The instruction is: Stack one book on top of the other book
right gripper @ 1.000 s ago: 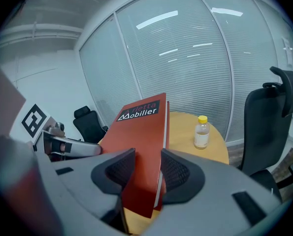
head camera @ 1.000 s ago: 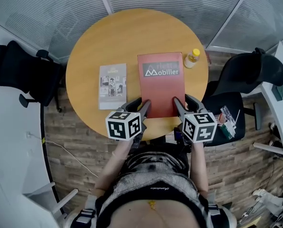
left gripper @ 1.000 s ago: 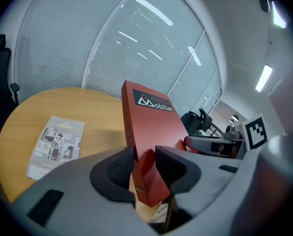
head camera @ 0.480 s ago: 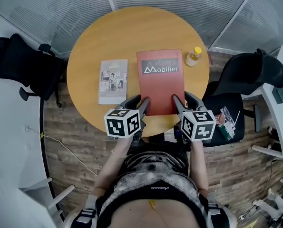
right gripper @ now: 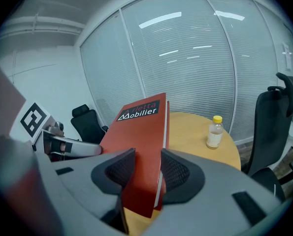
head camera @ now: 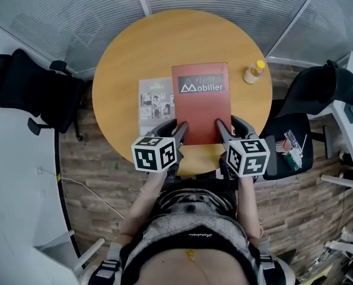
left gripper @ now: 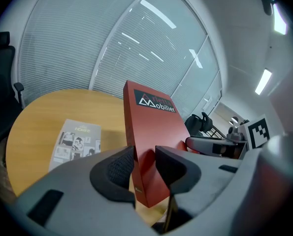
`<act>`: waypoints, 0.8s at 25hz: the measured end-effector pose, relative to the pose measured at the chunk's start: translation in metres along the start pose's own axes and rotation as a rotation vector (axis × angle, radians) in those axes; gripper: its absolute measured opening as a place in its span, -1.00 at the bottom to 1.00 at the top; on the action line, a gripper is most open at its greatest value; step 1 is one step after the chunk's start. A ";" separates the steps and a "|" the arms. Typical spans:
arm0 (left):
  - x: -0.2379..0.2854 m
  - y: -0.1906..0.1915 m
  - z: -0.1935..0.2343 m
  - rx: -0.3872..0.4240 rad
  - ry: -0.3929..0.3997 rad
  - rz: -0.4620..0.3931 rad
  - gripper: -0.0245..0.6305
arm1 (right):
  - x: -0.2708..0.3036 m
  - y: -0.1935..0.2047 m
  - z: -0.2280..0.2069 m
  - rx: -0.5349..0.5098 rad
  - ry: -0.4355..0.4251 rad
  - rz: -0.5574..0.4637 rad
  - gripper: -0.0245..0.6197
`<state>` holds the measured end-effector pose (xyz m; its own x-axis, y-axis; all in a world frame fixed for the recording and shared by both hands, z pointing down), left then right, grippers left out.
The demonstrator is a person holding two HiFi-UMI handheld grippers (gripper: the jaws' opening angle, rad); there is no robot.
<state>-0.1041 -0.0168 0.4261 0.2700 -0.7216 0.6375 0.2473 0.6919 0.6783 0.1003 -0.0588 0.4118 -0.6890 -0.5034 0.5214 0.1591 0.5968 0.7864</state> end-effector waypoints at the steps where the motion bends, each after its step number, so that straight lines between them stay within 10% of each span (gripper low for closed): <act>1: 0.001 0.000 0.000 0.004 0.000 0.004 -0.53 | 0.001 0.001 -0.001 0.006 0.002 0.000 -0.39; 20: -0.034 -0.011 0.128 0.005 0.008 0.042 -0.53 | 0.090 0.003 0.097 0.029 0.016 0.014 -0.39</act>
<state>-0.2348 -0.0032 0.4433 0.2877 -0.6919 0.6622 0.2308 0.7211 0.6533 -0.0297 -0.0418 0.4295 -0.6750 -0.5049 0.5380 0.1477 0.6220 0.7690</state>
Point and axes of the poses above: the fingertips, and each gripper's own axes: x forward along the fingers, z to its left, y out of its underside, the point moved 8 cm from there along -x, backward along the fingers, and after that the axes turned 10 degrees about -y, right-handed, at the moved point
